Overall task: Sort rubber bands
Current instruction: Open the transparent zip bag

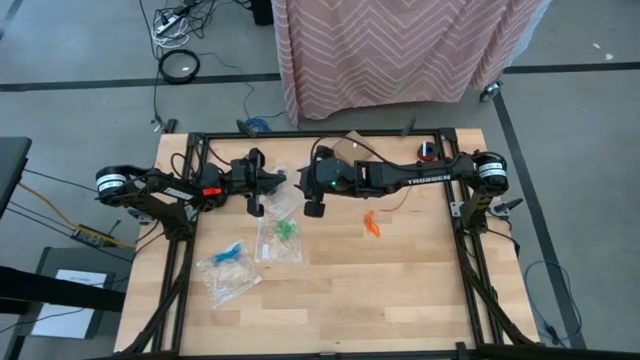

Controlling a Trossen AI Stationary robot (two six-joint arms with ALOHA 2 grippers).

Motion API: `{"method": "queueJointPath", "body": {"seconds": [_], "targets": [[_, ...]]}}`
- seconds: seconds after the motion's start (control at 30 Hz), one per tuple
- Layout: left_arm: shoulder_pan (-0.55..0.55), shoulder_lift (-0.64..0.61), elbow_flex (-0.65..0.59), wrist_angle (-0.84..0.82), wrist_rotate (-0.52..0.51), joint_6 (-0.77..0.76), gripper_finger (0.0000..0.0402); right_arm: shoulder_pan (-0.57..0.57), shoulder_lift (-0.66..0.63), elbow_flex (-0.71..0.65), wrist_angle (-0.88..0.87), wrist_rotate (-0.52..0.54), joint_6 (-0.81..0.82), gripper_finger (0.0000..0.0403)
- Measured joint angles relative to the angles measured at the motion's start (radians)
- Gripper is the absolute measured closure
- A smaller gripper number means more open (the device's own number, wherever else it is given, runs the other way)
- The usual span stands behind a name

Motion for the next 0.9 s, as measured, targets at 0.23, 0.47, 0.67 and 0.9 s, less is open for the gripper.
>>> {"method": "queueJointPath", "body": {"seconds": [0.23,0.47,0.67,0.9], "targets": [[-0.012,0.000,0.000,-0.008,0.002,-0.012,0.0401,0.000,0.000,0.000,-0.002,-0.139,0.000,0.0230],[-0.023,0.000,0.000,-0.026,-0.001,-0.013,0.0401,0.000,0.000,0.000,-0.003,-0.166,0.000,0.0230],[-0.025,0.000,0.000,-0.041,-0.009,-0.013,0.0401,-0.017,0.001,-0.001,-0.175,0.120,0.027,0.0230],[-0.023,0.000,-0.001,0.035,-0.026,-0.031,0.0401,-0.046,-0.042,-0.001,-0.254,0.159,0.000,0.0230]]}}
